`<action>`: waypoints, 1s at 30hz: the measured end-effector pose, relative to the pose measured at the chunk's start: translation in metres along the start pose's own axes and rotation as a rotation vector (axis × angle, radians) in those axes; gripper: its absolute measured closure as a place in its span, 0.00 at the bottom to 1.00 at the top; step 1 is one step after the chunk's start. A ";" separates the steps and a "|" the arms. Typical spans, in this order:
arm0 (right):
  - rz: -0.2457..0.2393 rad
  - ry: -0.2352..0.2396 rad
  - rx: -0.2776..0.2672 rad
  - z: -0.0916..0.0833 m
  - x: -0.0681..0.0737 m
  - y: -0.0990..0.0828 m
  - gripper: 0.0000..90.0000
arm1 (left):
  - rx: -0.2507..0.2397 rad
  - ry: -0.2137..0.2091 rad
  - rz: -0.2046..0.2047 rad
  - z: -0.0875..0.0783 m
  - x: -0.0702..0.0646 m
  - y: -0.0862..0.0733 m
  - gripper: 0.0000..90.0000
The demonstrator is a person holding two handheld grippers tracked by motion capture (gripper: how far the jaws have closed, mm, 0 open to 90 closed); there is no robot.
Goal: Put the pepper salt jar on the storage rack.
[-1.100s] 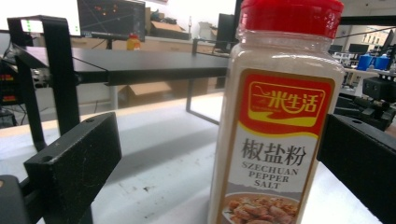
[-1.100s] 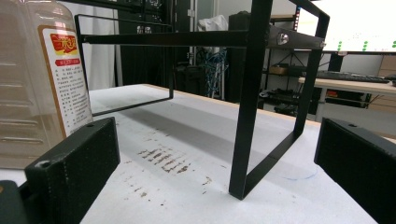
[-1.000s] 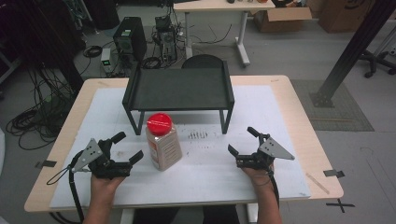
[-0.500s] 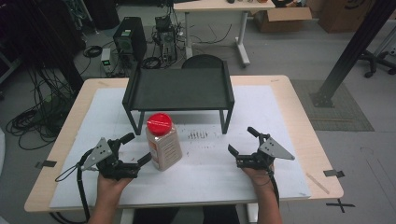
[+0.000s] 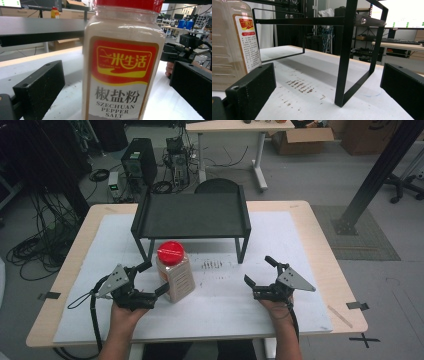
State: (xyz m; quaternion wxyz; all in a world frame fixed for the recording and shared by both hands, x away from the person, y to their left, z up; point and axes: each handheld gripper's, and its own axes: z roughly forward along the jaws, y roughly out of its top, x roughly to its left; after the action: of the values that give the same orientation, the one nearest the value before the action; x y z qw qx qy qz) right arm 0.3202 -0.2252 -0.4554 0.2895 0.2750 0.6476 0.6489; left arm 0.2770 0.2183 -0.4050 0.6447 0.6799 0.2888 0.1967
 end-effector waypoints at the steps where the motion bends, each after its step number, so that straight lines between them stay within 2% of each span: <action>1: 0.000 0.000 0.000 0.000 0.000 0.000 0.00 | 0.002 -0.001 -0.002 0.001 0.000 0.000 0.00; 30: 0.003 0.000 -0.001 0.000 0.000 0.000 0.00 | 0.063 -0.005 0.012 0.029 0.002 0.004 0.00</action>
State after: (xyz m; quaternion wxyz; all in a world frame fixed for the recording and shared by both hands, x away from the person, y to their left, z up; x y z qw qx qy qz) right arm 0.3203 -0.2253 -0.4554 0.2889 0.2759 0.6470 0.6495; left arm 0.2973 0.1973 -0.4043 0.6224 0.7021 0.2892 0.1899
